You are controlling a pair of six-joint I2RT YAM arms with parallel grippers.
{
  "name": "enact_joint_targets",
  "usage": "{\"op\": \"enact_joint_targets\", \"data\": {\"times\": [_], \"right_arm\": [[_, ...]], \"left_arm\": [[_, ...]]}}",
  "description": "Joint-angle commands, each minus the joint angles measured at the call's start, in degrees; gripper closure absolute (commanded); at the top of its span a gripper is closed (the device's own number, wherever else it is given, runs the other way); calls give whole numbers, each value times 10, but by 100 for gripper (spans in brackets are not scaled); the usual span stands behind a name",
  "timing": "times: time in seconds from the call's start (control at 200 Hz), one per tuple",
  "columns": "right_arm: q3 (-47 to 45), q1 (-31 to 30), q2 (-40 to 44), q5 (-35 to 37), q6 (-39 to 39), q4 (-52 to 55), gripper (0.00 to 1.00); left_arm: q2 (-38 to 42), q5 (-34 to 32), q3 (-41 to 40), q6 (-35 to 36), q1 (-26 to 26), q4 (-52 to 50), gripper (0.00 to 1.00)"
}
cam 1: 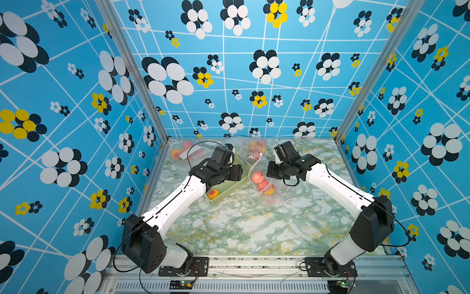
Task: Place the peach in a zip-top bag and seal the zipper
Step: Place the peach in the zipper food storage bag, then adjust the zipper food storage bag at the center of the board.
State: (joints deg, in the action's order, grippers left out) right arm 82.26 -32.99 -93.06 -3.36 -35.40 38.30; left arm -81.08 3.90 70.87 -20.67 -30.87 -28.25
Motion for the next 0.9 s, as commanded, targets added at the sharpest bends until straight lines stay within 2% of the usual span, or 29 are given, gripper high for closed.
{"op": "enact_joint_targets", "data": {"times": [0.0, 0.255, 0.5, 0.735, 0.795, 0.82, 0.895], "right_arm": [[12, -7, 17, -5, -6, -2, 100], [22, -14, 23, -2, -6, 4, 100], [23, -19, 35, 1, -6, 6, 100], [22, -21, 40, 3, -6, 6, 100], [19, -21, 41, 5, -6, 6, 100], [19, -21, 42, 7, -5, 7, 100], [25, -21, 43, 17, 0, 18, 100]], "left_arm": [[-10, 72, 1, -34, -9, 37, 33], [-68, 73, 26, -50, -28, 85, 42], [-123, 41, 49, -43, -33, 69, 44], [-134, 29, 48, -47, -35, 76, 45], [-133, 35, 48, -50, -35, 81, 55], [-132, 38, 48, -51, -35, 84, 64], [-129, 48, 48, -56, -35, 93, 82]]}}
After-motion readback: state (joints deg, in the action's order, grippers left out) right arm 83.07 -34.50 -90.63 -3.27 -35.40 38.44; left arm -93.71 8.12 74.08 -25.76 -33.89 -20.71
